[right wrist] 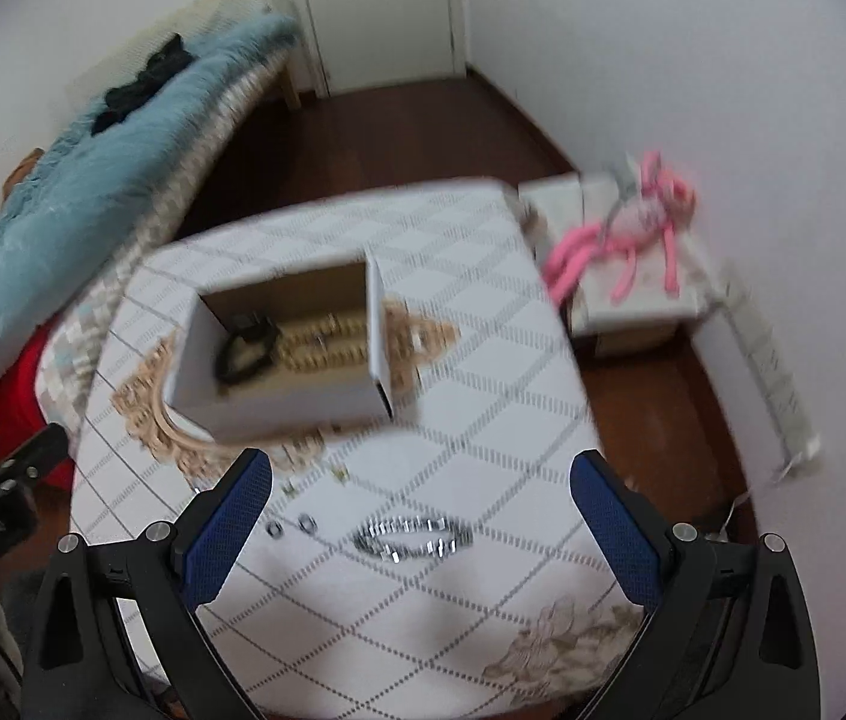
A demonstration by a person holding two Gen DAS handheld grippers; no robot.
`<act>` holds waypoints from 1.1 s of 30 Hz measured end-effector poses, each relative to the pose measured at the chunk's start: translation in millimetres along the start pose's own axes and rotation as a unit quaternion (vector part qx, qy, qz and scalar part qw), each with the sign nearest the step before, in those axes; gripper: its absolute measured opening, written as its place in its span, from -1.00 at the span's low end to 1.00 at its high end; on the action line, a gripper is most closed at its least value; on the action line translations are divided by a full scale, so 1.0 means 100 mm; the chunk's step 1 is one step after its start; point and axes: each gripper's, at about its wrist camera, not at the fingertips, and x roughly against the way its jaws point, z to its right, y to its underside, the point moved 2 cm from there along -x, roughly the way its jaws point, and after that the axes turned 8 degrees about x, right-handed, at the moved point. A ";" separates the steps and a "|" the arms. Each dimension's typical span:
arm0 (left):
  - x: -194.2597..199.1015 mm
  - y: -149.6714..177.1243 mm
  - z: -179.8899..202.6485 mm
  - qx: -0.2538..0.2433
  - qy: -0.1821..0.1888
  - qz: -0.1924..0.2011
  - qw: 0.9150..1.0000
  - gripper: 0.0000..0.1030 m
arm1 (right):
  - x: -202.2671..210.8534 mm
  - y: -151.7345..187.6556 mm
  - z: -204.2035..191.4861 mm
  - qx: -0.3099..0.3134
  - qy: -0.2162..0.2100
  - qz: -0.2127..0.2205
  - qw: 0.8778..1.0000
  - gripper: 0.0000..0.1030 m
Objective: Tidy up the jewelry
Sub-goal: 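Move the left tool toward the silver necklace while the right tool approaches the silver chain bracelet, then grasp the silver necklace chain with the left tool while the right tool grasps the chain bracelet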
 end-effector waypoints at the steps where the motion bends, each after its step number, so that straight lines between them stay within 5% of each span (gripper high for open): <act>1: -0.08 0.05 -0.02 0.002 -0.003 -0.008 1.000 1.00 | -0.11 0.08 0.05 -0.007 -0.003 -0.012 1.000 0.89; 5: -0.44 0.25 -0.13 0.008 -0.016 -0.041 0.999 0.99 | -0.59 0.37 0.23 -0.036 -0.004 -0.060 0.998 0.50; 19: -0.88 0.48 -0.31 0.010 -0.013 -0.076 0.997 0.98 | -1.12 0.66 0.17 -0.033 0.018 -0.074 0.997 -0.03; 23: -0.92 0.45 -0.30 0.007 -0.005 -0.077 0.997 0.97 | -1.14 0.63 0.04 0.002 0.046 -0.056 0.997 -0.79; 31: -1.03 0.35 -0.16 -0.010 0.030 -0.084 0.996 0.95 | -0.93 0.46 -0.11 -0.003 0.012 -0.003 1.000 -0.81; 33: -1.09 0.32 -0.12 -0.005 0.049 -0.096 0.994 0.81 | -0.89 0.39 -0.09 -0.008 0.006 0.004 1.000 -0.81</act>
